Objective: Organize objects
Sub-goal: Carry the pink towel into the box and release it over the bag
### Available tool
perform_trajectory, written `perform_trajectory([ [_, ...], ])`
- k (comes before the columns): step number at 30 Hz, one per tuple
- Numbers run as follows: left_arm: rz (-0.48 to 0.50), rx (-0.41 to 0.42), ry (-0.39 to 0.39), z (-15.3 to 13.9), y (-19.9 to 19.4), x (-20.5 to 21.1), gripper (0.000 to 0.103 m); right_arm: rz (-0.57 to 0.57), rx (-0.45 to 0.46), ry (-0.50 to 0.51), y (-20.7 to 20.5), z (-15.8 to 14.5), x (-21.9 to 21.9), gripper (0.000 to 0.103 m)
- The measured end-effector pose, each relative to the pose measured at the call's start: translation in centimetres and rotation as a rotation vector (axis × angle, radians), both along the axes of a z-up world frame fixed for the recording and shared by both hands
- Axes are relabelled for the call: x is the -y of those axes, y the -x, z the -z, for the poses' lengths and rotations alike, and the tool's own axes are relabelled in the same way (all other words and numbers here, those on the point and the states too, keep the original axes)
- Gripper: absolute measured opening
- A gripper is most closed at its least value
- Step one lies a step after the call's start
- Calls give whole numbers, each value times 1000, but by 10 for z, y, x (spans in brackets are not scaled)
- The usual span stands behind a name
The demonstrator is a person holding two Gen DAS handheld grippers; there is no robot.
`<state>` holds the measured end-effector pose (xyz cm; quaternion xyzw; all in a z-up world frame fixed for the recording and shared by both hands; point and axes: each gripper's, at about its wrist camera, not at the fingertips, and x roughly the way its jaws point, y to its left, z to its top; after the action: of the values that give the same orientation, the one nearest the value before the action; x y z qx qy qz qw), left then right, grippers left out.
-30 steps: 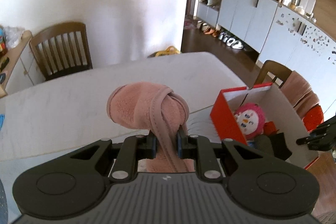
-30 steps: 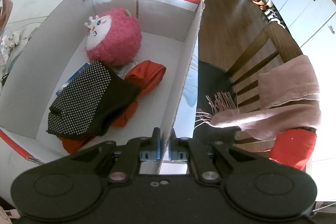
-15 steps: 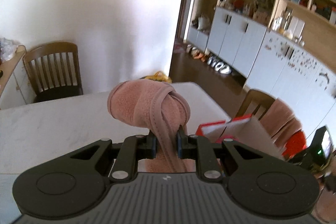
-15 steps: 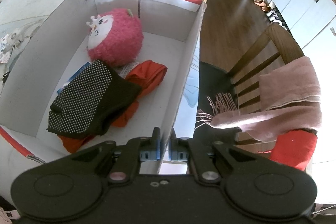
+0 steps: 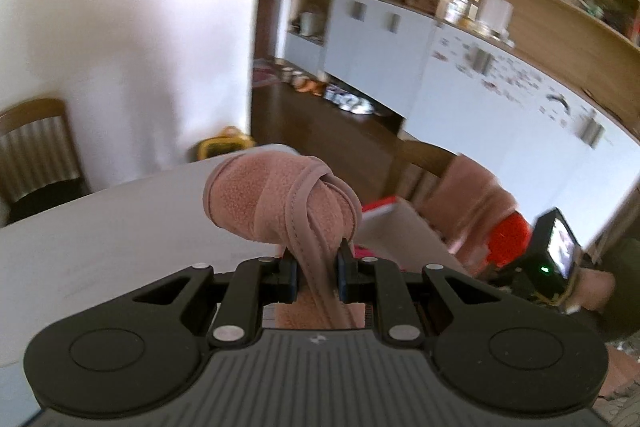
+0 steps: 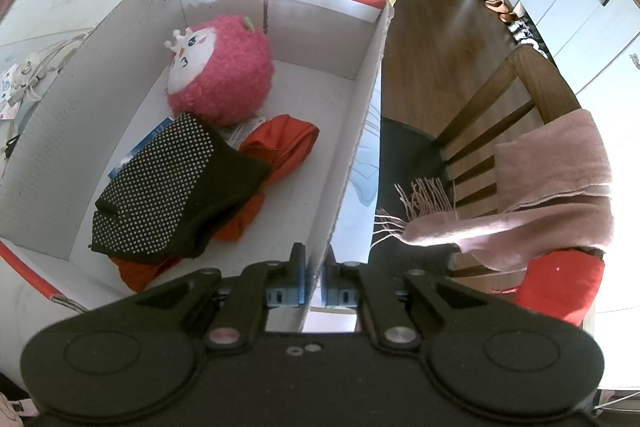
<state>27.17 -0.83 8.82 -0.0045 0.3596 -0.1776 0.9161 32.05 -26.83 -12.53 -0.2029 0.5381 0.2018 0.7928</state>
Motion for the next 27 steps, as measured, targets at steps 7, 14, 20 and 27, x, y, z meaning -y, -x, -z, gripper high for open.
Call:
perform_trajectory([
  [7, 139, -53, -18, 28, -22, 72, 17, -2, 4, 1, 0, 0, 0, 5],
  [14, 205, -125, -34, 66, -39, 124, 17, -5, 4, 1, 0, 1, 1, 5],
  [20, 236, -184, -54, 101, -47, 150, 17, -18, 5, 8, 0, 2, 0, 5],
  [27, 222, -245, -87, 139, -53, 160, 17, -32, 7, 10, 0, 2, 1, 6],
])
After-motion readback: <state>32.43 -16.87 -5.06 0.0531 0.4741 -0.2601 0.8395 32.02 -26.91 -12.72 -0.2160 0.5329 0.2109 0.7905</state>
